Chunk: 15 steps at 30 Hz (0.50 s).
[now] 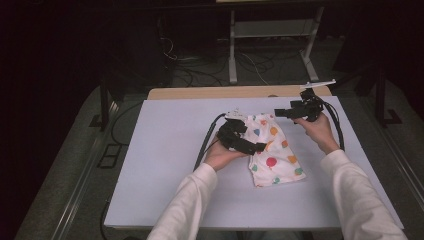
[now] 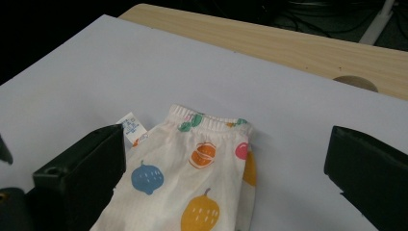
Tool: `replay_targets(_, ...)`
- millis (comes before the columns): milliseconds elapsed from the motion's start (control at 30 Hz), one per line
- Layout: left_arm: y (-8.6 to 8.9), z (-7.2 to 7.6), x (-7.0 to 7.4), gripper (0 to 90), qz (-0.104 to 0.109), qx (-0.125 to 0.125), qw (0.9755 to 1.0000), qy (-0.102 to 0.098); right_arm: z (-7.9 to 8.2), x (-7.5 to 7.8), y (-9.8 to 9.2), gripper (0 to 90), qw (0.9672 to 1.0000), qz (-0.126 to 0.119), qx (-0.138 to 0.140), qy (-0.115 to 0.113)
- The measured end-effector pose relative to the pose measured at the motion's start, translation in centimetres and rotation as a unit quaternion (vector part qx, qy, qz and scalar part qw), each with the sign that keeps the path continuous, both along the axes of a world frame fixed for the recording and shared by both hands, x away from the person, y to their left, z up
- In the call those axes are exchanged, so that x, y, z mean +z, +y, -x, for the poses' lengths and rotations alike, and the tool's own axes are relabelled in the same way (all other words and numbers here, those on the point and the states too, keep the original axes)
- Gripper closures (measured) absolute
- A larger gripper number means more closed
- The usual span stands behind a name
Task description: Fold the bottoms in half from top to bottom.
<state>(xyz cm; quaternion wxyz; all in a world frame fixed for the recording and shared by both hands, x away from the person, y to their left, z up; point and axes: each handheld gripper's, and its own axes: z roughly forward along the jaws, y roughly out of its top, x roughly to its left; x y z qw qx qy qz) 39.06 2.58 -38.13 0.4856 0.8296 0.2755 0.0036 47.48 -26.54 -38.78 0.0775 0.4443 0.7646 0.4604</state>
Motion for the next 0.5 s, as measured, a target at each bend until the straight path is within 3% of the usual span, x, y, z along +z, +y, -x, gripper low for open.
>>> replay_targets(500, 2.0, -3.6, 1.0, 0.0, -0.025, 0.013, 0.9994, 0.022, 0.5, 0.6, -0.3, 0.0, 0.9997, 0.011, 0.019, 0.011)
